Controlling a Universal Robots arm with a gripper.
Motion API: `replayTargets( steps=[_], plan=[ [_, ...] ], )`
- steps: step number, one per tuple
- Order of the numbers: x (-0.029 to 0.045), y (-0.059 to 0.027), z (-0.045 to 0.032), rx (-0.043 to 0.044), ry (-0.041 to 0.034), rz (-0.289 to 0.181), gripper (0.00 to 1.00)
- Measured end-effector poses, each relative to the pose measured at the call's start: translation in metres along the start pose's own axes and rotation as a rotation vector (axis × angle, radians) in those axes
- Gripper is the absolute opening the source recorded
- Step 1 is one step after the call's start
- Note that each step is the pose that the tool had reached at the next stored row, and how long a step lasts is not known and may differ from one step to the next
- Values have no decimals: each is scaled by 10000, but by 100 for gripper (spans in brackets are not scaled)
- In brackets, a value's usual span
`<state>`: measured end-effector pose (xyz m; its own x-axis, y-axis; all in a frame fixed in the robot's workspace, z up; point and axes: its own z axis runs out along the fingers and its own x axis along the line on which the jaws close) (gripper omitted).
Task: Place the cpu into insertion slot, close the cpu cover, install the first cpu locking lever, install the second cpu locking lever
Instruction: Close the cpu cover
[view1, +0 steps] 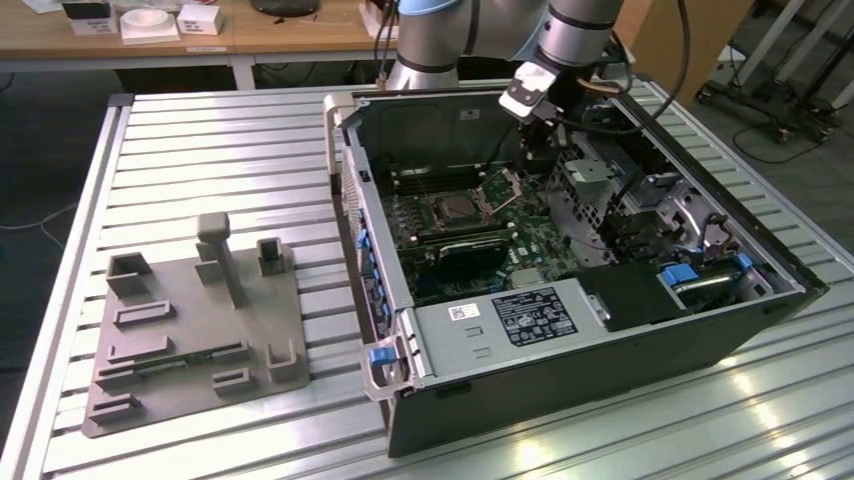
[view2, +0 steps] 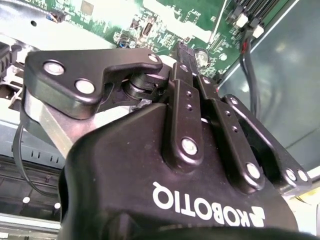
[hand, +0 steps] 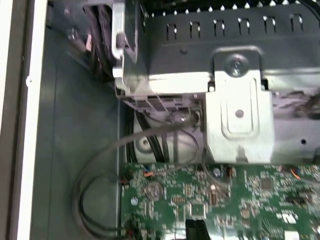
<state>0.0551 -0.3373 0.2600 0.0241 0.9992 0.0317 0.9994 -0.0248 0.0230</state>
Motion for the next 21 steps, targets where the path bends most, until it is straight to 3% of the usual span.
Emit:
replayTargets(
  steps=[12,21],
  plan=[
    [-6,24,178,99,-1,3,11],
    [-25,-7,200,118,4,-260,11]
  ],
)
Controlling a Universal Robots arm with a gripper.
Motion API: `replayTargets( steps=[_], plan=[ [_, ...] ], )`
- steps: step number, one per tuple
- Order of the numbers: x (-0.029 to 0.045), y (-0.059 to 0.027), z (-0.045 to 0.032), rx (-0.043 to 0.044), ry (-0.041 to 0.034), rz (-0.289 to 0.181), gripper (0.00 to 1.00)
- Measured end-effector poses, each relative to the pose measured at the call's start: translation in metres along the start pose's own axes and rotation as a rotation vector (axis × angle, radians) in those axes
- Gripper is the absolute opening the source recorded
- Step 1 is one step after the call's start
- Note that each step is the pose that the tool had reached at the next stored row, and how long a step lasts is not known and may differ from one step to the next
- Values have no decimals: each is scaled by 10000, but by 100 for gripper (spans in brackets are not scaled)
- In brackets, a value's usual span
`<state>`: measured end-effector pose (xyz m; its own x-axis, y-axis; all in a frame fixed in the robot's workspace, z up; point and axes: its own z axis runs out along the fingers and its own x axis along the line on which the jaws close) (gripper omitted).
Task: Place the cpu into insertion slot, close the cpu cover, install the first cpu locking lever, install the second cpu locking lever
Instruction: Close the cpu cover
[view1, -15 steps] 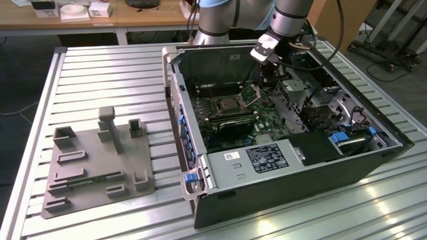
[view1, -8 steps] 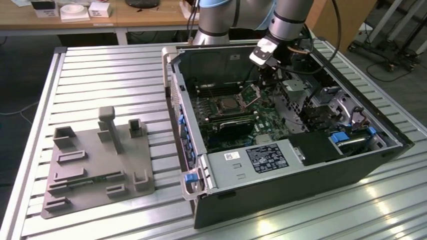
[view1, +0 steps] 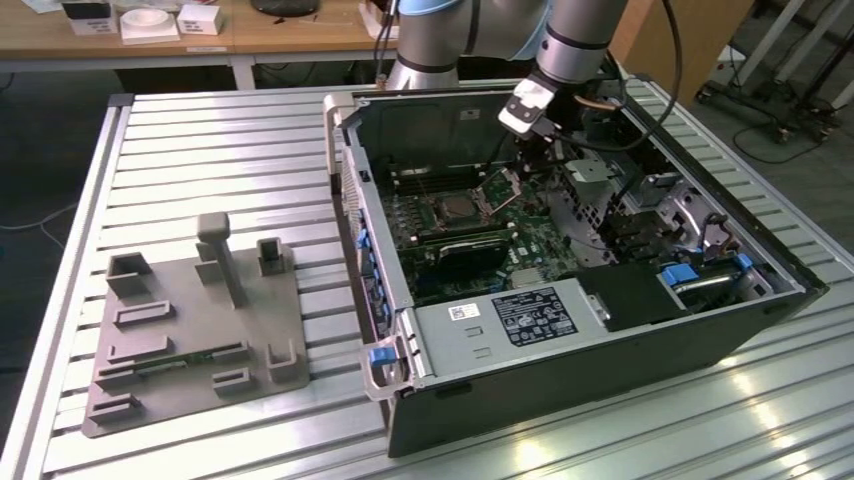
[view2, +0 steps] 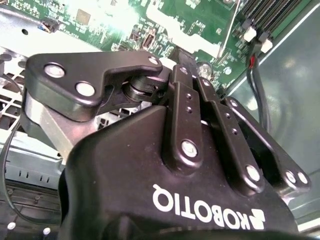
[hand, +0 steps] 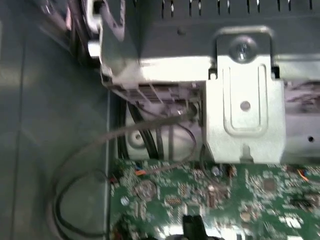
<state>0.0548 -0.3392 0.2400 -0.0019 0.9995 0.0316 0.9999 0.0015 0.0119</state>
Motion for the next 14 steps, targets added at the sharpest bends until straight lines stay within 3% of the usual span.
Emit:
replayTargets(
  steps=[14],
  plan=[
    [0,-44,4,5,0,-153,11]
  ],
)
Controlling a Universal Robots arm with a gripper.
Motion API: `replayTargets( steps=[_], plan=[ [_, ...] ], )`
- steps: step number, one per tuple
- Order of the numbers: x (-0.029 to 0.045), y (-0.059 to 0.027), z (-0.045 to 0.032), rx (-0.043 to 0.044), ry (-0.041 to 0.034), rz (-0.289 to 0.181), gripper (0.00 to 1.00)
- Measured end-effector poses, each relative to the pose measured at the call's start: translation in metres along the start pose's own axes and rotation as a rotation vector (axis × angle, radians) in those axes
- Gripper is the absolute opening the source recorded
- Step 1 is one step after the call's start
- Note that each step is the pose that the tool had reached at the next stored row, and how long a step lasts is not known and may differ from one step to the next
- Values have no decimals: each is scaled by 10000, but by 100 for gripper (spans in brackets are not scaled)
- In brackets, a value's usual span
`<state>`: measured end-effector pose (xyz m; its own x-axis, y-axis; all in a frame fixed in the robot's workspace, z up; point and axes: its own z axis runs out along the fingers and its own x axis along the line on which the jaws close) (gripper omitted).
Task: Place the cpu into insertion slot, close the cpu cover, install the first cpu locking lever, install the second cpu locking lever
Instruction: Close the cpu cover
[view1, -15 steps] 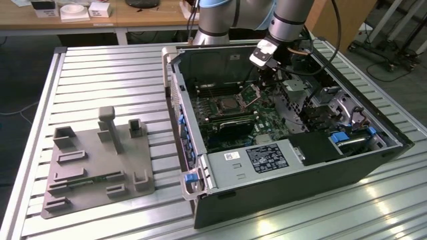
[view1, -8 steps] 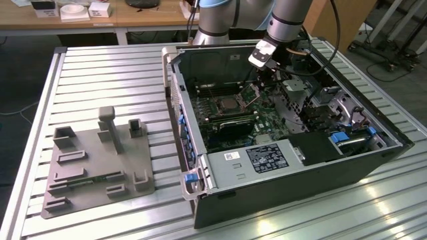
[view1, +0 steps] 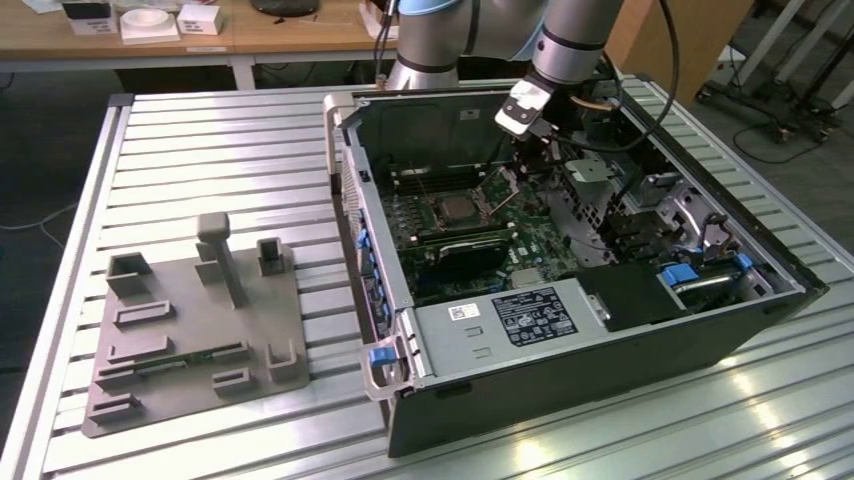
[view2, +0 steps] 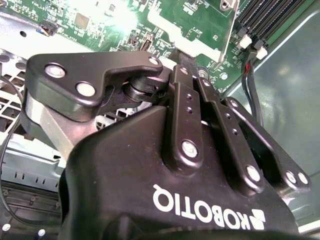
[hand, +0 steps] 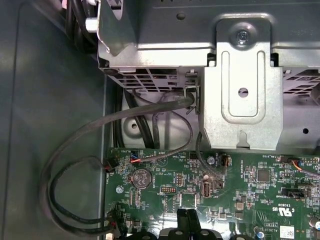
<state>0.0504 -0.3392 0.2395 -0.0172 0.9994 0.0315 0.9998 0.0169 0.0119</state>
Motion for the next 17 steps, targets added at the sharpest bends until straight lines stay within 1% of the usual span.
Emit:
replayTargets(
  steps=[17],
  plan=[
    [2,-116,-2,1,0,0,11]
  ],
)
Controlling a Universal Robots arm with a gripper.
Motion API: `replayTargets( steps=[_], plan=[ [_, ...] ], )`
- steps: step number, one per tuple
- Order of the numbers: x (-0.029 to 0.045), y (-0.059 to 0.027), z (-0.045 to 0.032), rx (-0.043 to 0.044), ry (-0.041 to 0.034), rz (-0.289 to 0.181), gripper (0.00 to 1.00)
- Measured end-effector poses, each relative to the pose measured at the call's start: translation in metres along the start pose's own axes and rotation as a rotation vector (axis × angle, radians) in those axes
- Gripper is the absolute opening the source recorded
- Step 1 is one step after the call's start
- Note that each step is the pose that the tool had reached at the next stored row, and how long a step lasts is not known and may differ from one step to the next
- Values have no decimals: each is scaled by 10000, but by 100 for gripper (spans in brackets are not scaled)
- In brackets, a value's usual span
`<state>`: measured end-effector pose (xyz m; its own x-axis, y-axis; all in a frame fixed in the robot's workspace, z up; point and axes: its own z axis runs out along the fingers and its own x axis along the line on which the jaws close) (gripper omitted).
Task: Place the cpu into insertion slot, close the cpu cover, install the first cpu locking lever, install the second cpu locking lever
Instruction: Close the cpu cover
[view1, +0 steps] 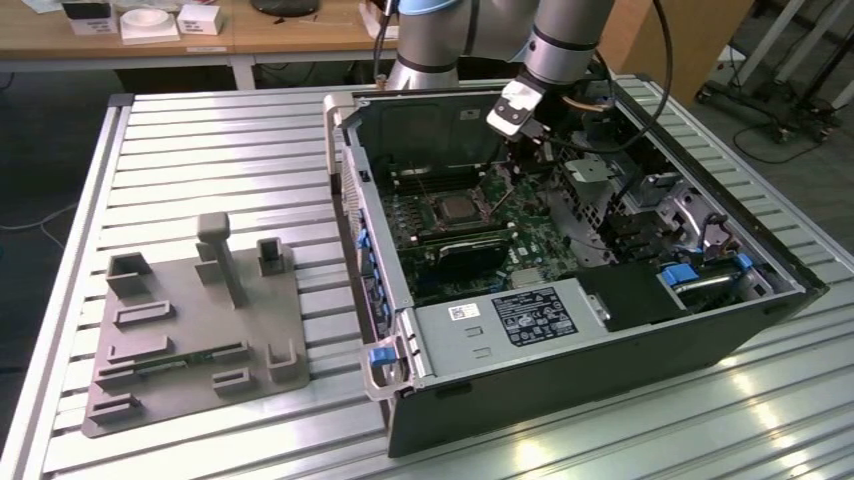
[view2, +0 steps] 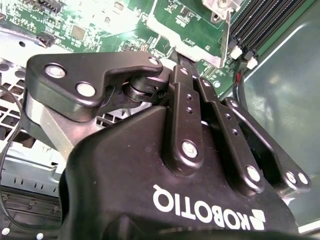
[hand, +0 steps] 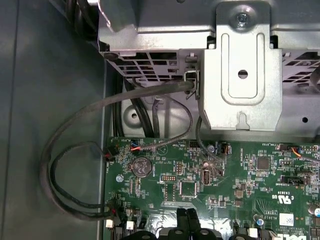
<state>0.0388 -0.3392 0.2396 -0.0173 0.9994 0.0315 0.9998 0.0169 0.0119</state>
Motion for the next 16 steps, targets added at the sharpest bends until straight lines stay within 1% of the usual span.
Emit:
replayTargets(
  steps=[16],
  plan=[
    [1,-67,-1,-1,1,1,11]
  ],
)
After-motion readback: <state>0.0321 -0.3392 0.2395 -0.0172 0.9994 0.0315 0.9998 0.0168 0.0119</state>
